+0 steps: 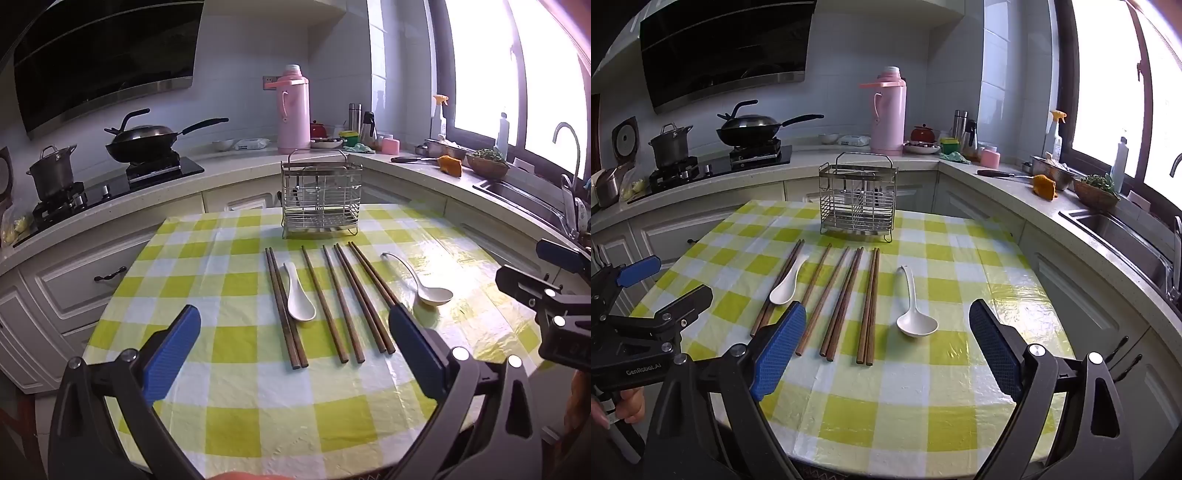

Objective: Organize utensils

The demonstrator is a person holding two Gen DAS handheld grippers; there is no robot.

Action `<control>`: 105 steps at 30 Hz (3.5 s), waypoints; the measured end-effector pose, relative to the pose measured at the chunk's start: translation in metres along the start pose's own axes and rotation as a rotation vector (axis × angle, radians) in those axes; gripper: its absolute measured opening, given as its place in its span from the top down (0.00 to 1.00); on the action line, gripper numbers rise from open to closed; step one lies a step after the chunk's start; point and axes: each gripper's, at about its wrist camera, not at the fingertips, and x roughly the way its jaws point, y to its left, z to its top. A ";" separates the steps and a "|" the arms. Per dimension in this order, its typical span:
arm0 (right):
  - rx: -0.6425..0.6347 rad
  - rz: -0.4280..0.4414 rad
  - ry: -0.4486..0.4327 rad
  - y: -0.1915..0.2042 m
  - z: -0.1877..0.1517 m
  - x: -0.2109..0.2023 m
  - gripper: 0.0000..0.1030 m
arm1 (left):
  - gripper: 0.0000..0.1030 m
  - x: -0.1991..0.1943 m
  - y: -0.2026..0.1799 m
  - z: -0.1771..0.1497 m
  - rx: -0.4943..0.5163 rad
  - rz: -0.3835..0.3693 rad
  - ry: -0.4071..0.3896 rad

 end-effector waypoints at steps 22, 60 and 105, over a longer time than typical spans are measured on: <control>0.006 0.005 0.002 -0.001 -0.001 0.000 0.18 | 0.04 0.001 0.000 0.000 -0.004 0.000 0.006; 0.005 0.011 0.001 -0.001 -0.004 -0.005 0.18 | 0.04 -0.006 -0.007 0.000 -0.004 -0.006 0.007; 0.016 0.017 0.009 0.001 -0.003 -0.001 0.18 | 0.04 -0.010 -0.008 0.003 -0.001 -0.009 0.003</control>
